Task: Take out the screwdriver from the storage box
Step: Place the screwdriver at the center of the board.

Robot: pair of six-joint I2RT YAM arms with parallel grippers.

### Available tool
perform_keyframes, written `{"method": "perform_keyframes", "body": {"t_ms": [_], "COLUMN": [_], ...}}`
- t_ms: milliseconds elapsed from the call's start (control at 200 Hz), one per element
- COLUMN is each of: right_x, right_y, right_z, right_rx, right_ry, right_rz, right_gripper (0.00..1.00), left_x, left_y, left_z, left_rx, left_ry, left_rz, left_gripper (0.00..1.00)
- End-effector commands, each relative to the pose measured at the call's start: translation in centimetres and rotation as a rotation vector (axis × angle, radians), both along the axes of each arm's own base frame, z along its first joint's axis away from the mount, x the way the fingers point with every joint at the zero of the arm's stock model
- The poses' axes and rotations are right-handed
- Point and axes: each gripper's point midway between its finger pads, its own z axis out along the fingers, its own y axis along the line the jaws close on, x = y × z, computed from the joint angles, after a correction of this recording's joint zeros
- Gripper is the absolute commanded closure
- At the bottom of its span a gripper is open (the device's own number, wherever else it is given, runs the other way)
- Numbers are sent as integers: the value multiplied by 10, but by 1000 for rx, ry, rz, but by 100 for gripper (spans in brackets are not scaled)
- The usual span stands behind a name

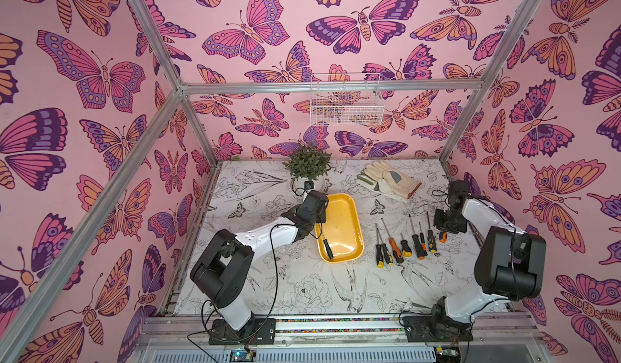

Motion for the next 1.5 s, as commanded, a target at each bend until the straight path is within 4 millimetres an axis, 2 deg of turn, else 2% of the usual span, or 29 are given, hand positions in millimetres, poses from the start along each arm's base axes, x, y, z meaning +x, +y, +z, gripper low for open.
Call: {"method": "perform_keyframes", "body": {"t_ms": [0, 230, 636, 1252, 1497], "right_x": [1, -4, -7, -13, -11], "right_y": [-6, -7, 2, 2, 0], "right_z": [-7, -20, -31, -49, -48], "right_rx": [-7, 6, 59, 72, 65], "right_ry": [19, 56, 87, 163, 165], "right_rz": [-1, -5, 12, 13, 10], "right_gripper": [100, 100, 100, 100, 86], "left_x": [0, 0, 0, -1, 0], "left_y": [1, 1, 3, 5, 5], "left_z": [14, 13, 13, 13, 13], "left_rx": [-30, -32, -37, -42, -43], "left_ry": [-33, -31, -31, -31, -32], "left_rz": [-6, -7, -3, -2, -1], "left_gripper": [100, 100, 100, 100, 100]}}
